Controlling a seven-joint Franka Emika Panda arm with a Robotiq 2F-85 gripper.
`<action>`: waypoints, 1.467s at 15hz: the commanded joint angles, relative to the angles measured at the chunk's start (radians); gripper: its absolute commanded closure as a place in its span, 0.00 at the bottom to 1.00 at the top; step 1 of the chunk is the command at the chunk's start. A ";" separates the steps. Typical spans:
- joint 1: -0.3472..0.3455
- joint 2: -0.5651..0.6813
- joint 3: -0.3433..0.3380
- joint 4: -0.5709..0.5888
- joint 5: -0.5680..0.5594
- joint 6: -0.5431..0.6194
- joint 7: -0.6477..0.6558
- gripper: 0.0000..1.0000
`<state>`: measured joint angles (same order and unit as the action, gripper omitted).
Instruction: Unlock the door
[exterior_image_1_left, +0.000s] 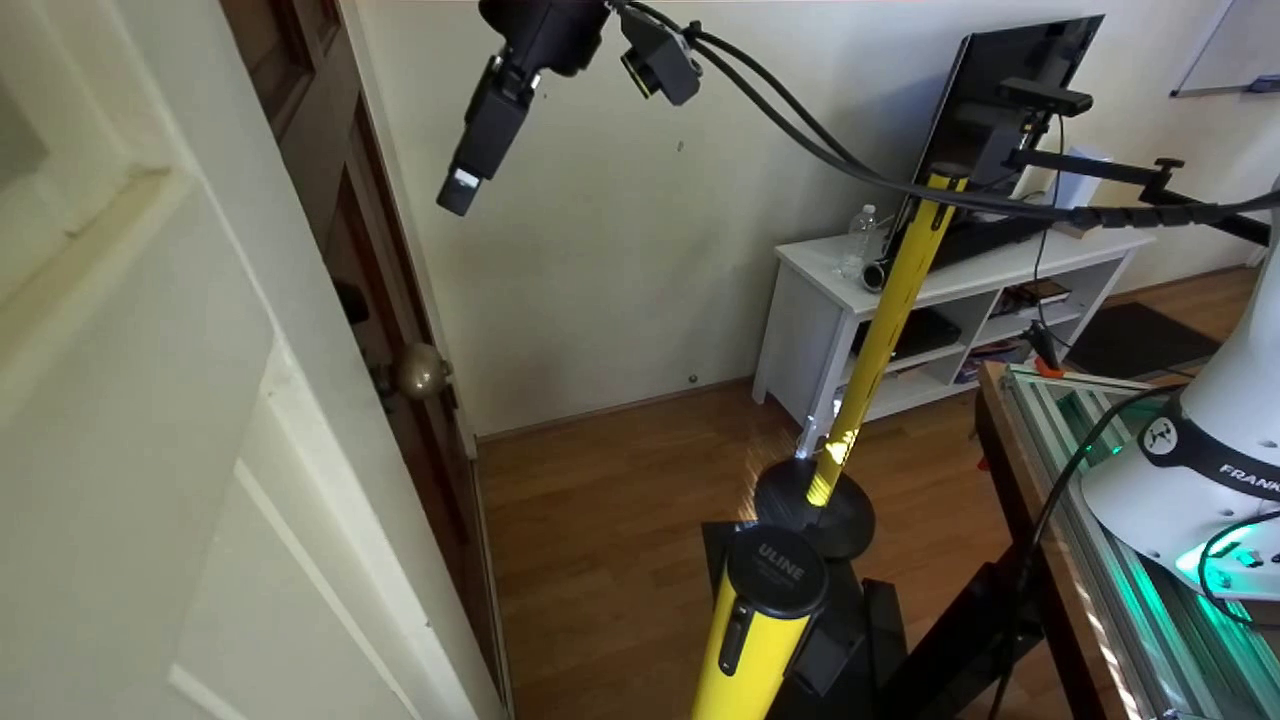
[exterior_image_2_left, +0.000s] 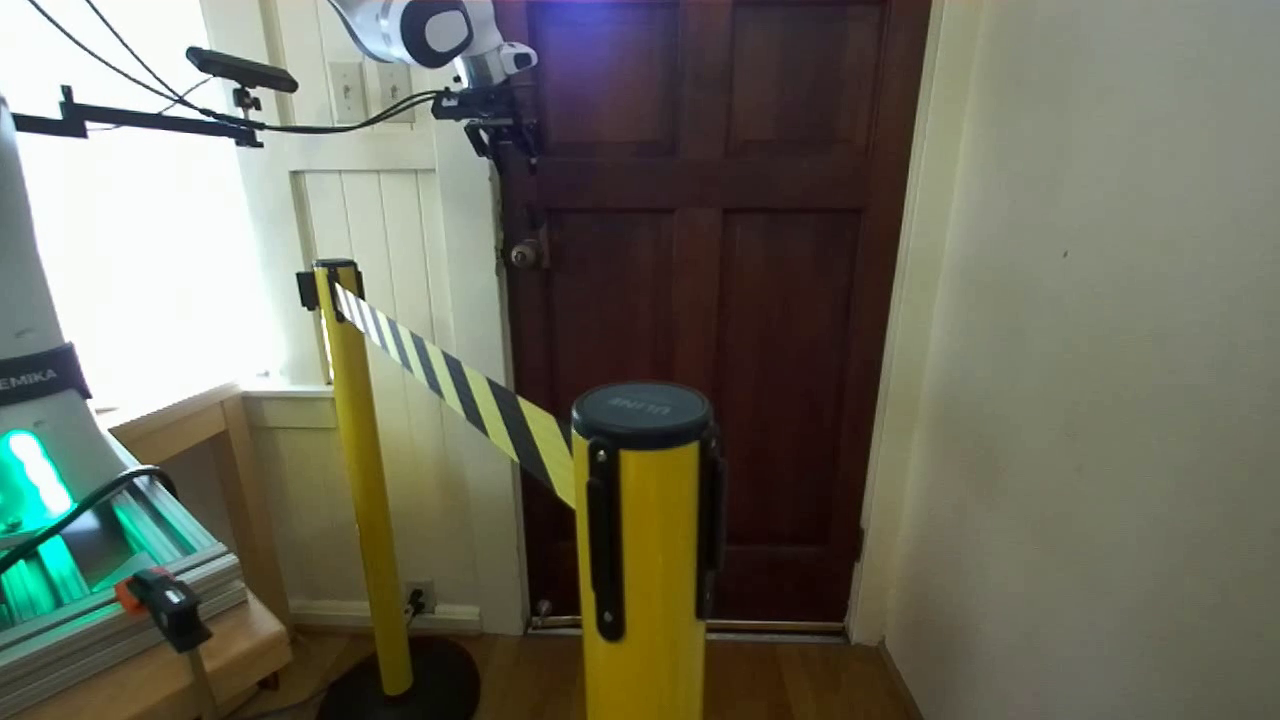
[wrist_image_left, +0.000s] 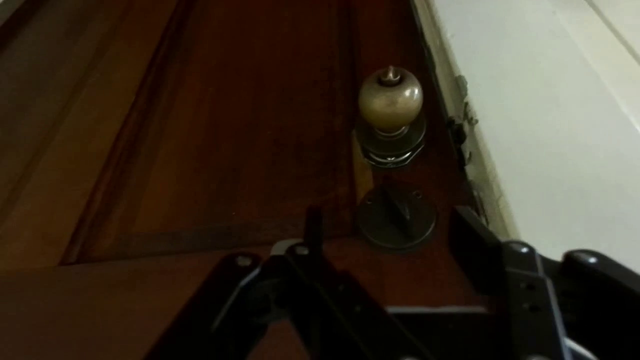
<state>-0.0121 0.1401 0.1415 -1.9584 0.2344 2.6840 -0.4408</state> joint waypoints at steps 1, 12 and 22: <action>0.019 0.024 -0.016 0.002 -0.046 0.072 0.044 0.64; 0.050 0.225 -0.022 0.152 -0.221 0.221 0.146 1.00; 0.043 0.250 0.014 0.183 -0.187 0.192 0.109 0.99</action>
<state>0.0305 0.3901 0.1559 -1.7749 0.0475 2.8756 -0.3322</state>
